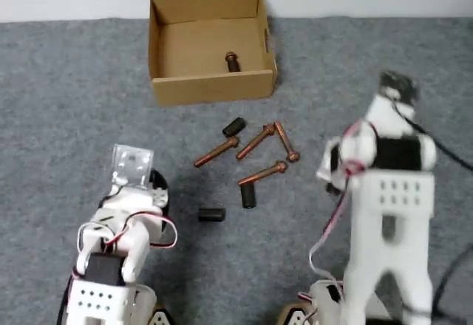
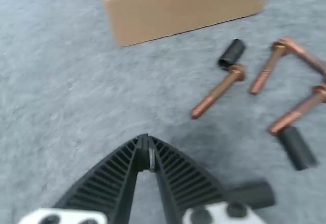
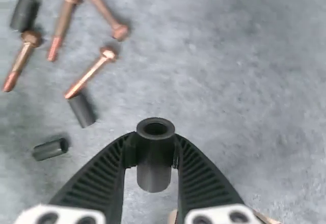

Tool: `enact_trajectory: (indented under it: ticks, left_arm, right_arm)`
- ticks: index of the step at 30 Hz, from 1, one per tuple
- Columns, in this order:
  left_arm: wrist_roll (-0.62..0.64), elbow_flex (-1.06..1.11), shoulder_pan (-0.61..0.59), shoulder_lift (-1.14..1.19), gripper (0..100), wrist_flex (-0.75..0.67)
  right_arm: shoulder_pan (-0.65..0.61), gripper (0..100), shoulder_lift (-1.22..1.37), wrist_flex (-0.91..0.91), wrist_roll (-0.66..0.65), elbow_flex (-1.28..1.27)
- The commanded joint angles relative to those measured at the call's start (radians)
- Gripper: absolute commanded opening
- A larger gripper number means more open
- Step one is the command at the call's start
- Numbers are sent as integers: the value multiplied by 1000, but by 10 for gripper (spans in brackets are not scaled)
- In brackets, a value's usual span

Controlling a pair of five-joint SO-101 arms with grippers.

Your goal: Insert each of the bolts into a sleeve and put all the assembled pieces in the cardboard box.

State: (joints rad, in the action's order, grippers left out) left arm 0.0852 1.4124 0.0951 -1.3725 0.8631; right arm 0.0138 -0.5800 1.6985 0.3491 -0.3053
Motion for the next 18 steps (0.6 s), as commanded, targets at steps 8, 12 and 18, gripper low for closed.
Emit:
enact_trajectory:
  ticks: [8,12,18]
  left_arm:
    - [-9,-628,302,766,8,124]
    - [-20,-835,367,968,8,160]
    - [-203,-1096,419,1261,14,235]
  right_arm:
    - [170,8,-460,-88,-12,-341]
    - [211,8,-565,-105,-12,-443]
    - [223,8,-748,-125,-12,-611]
